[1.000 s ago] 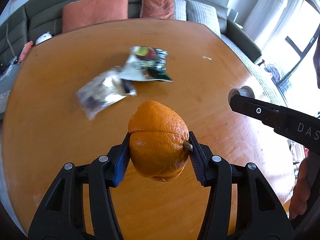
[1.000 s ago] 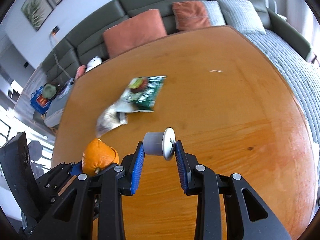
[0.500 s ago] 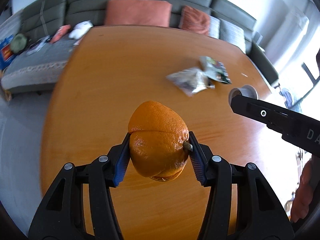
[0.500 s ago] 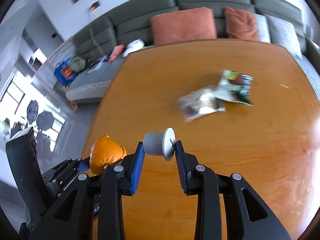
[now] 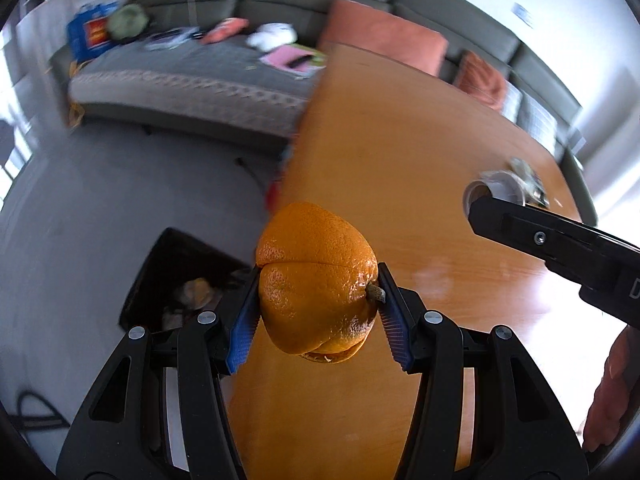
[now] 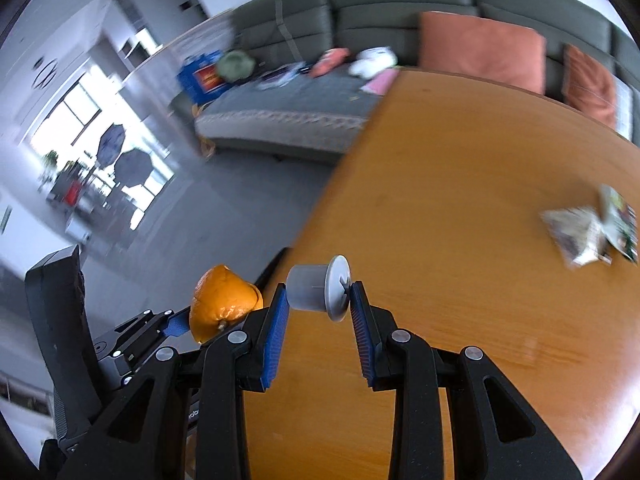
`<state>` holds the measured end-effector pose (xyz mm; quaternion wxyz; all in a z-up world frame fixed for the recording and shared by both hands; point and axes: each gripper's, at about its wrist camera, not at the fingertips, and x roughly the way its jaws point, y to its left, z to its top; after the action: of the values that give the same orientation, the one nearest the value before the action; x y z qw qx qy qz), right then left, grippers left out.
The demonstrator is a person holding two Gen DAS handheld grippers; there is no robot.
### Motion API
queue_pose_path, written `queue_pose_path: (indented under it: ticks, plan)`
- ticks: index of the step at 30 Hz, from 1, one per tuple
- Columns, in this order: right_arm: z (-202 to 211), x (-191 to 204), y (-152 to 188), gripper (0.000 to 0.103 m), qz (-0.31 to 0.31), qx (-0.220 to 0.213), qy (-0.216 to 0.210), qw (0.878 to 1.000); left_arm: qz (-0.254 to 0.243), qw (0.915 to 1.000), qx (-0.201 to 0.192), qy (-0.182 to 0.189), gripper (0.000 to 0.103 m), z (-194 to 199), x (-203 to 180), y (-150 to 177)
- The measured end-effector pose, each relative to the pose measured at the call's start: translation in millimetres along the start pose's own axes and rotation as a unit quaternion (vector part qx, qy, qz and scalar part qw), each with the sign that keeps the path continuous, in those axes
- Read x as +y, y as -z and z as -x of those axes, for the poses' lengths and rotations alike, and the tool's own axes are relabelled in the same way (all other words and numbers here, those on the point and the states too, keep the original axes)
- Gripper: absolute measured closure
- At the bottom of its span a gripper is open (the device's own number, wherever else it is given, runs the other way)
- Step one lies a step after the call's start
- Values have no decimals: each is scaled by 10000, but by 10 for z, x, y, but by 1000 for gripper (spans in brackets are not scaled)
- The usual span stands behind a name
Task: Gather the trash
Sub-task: 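Carry the orange and white spool to the black bin and open both tools, then move both open tools back over the table toward the wrappers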
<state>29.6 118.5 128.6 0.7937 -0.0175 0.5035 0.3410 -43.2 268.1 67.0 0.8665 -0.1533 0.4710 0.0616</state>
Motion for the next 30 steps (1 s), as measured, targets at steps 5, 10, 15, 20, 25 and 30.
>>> queue_pose_path:
  ticks: [5,10,15,20,25,30]
  plan:
    - [-283,486,-110,70,438,103,-157,9989,464,9984,-89,-310,50,115,519,38]
    - [-556,910,-216,70,781,266,-324,9961,818,9943,-108,-677,50,167,965,96]
    - [-817,1246,-319,52,1102,522,-510,9912,1136,9862,180,-1190,28,88,1359,97]
    - [-961,1427,-448,47,1182,492,-356,9911,1155,9767,146,-1804,6,100,1554,3]
    - [-933,1324,-424,47,1094,520,-404,9918,1143,9757,164,-1863,6,86,1589,8]
    - [-909,1253,-399,46,943,541,-391,9933,1087,9776,205,-1791,6,56,1513,62]
